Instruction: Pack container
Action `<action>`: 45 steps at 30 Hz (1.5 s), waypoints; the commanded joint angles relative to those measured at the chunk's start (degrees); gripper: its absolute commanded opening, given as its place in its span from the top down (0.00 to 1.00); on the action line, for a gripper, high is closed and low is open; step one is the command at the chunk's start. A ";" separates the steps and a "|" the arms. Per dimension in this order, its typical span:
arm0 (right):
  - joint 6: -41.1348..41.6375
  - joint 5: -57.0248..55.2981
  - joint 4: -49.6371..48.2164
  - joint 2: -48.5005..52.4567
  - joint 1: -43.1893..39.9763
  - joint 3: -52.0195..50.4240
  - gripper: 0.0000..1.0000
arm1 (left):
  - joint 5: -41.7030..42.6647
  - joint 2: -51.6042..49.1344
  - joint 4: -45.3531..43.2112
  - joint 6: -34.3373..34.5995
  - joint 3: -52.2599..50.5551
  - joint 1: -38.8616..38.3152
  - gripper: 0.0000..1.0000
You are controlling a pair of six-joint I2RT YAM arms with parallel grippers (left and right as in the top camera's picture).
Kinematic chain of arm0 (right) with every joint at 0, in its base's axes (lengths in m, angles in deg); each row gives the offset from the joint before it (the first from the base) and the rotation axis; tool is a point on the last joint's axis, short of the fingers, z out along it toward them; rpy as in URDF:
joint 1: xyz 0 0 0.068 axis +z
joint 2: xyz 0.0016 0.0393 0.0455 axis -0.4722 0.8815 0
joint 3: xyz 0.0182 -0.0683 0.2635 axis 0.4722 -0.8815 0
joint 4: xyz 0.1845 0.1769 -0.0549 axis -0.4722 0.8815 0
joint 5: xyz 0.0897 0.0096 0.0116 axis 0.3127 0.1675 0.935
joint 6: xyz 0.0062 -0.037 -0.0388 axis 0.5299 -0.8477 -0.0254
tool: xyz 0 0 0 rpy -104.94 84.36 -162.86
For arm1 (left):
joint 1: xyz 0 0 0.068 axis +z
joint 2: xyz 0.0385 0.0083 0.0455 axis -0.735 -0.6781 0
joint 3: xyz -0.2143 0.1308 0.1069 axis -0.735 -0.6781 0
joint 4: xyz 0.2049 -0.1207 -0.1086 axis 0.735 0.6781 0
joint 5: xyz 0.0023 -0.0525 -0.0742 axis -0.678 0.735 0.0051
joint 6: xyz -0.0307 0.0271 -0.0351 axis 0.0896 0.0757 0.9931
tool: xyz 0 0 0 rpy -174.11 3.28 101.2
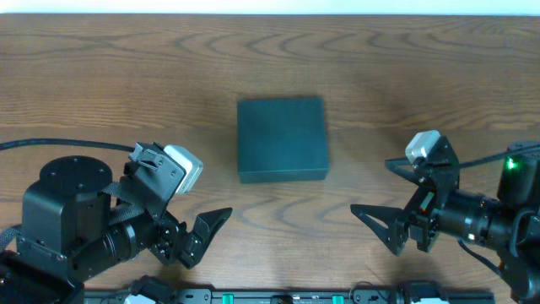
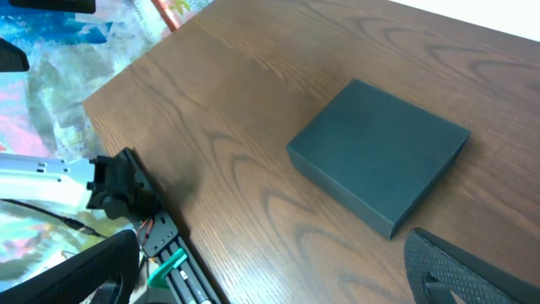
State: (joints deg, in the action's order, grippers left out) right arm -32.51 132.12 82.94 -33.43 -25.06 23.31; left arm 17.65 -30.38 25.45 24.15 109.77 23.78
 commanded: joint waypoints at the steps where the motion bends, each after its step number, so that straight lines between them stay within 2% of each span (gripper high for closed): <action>1: -0.61 0.07 0.17 0.00 0.28 -0.57 0.01 | -0.59 -0.04 0.04 -0.17 -0.26 -0.13 0.05; 11: -0.61 0.07 0.17 0.00 0.28 -0.57 0.01 | -0.94 0.00 0.04 -0.20 -0.26 -0.17 0.05; 15: -0.61 0.07 0.17 0.00 0.28 -0.57 0.01 | -6.51 0.74 0.02 -0.17 -0.26 0.24 0.05; 21: -0.61 0.07 0.20 0.00 0.28 -0.57 0.01 | -11.61 5.22 -2.43 -0.17 -4.09 9.38 0.05; 26: -0.61 0.07 0.20 0.00 0.28 -0.57 0.01 | -14.53 13.99 -8.94 -0.17 -15.39 18.18 0.05; 30: -0.61 0.07 0.17 0.00 0.28 -0.57 0.01 | -16.06 26.91 -17.86 -0.17 -32.17 26.75 0.05; 33: -0.61 0.07 0.20 0.00 0.28 -0.57 0.01 | -16.04 33.24 -21.11 -0.15 -40.59 30.82 0.05; 38: -0.61 0.07 0.17 0.00 0.28 -0.57 0.01 | -15.98 42.95 -27.76 0.35 -54.18 35.50 0.05; 45: -0.61 0.07 0.17 0.00 0.28 -0.57 0.01 | -15.89 51.82 -38.66 3.34 -69.72 36.28 0.05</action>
State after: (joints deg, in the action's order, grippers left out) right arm -32.51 132.12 83.10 -33.35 -25.06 22.83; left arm 1.87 19.17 -10.75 25.57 43.82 59.65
